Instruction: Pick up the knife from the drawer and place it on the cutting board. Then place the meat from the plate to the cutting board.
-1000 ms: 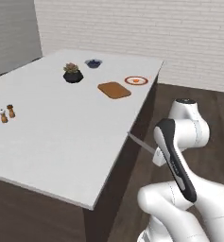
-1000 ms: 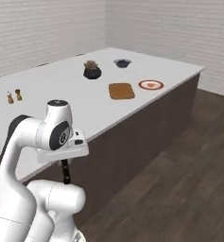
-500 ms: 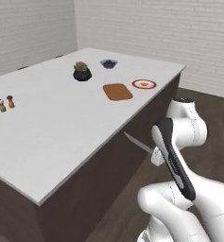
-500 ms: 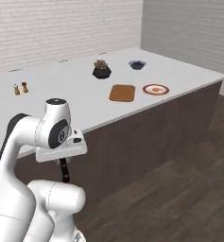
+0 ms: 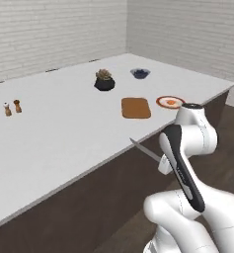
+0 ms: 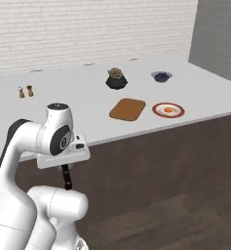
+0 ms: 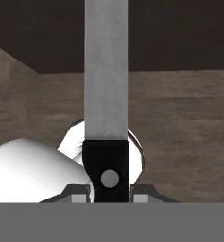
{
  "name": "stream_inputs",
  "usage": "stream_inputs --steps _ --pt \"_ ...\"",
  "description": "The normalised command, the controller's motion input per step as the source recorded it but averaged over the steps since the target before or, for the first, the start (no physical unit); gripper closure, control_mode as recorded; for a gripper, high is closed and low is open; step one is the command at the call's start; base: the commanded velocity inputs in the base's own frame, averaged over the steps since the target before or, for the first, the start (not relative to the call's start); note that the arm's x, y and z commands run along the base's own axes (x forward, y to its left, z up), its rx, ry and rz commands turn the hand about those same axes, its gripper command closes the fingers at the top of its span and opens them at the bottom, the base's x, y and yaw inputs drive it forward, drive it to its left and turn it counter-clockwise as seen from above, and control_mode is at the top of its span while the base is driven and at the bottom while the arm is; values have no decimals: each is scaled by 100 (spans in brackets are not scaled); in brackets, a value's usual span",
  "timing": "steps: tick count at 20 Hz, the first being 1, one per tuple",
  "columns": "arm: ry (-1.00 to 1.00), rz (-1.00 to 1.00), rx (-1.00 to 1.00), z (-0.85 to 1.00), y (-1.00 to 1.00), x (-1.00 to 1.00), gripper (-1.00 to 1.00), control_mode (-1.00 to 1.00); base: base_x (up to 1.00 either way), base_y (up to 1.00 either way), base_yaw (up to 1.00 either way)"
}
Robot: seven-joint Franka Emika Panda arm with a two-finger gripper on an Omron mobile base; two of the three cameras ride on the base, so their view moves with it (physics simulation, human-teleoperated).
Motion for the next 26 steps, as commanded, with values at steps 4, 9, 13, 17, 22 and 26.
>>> stream_inputs --steps 4,9,13,17,22,26 --pt "0 0 0 0 0 0 100 100 43 -100 40" --pt "0 0 0 0 0 0 100 100 41 -100 37" --pt "0 0 0 0 0 0 100 100 43 -100 36" --pt "0 0 0 0 0 0 100 100 41 -83 39" --pt "0 0 0 0 0 0 100 100 38 -36 42" --pt "0 0 0 0 0 0 100 100 17 -27 34"
